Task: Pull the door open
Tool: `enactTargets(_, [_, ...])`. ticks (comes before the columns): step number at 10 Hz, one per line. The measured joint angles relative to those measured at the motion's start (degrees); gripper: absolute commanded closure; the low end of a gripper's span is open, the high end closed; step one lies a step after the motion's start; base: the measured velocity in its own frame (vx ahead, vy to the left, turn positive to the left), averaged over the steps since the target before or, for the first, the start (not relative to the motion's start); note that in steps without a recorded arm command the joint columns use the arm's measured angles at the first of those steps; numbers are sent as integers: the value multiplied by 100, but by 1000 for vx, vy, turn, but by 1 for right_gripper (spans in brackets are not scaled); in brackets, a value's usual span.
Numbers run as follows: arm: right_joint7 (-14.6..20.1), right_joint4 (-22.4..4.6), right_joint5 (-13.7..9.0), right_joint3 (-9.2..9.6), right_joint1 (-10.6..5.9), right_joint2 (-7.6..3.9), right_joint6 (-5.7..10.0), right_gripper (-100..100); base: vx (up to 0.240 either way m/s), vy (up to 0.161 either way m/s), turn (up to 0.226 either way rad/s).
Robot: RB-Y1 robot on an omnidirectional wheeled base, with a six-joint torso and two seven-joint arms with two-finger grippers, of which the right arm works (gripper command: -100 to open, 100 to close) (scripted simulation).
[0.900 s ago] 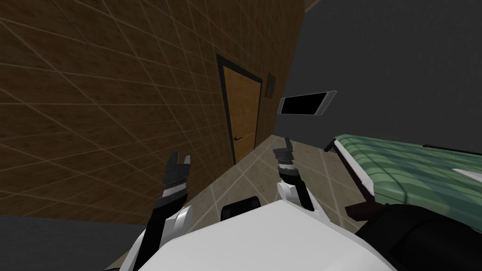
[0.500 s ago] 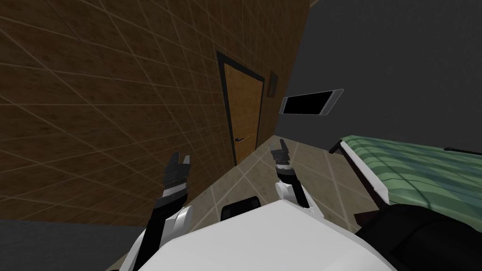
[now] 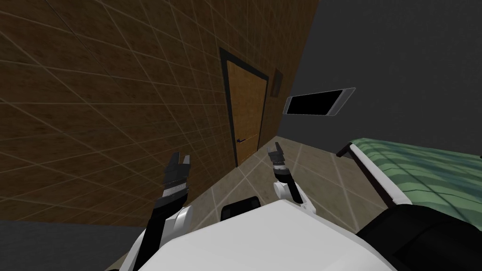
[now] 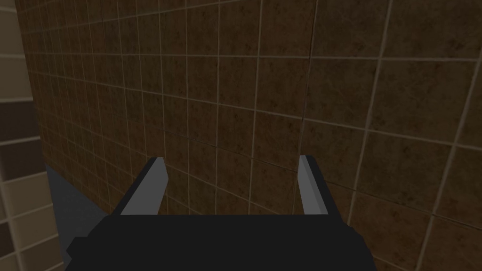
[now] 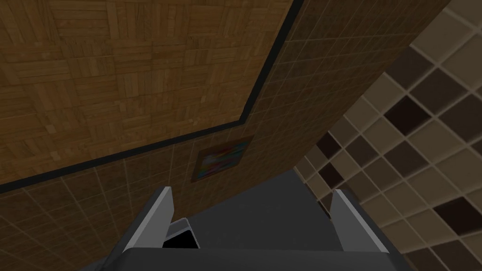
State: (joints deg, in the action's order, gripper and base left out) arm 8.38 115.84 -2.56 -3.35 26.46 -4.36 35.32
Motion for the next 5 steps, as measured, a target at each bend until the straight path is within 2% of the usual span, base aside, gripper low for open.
enactTargets(3, [127,-490,81,75,-114,-121,195,-100,95,-7,60])
enactTargets(5, [166,-783,115,93,-244,-167,239,-100,63,-4,64])
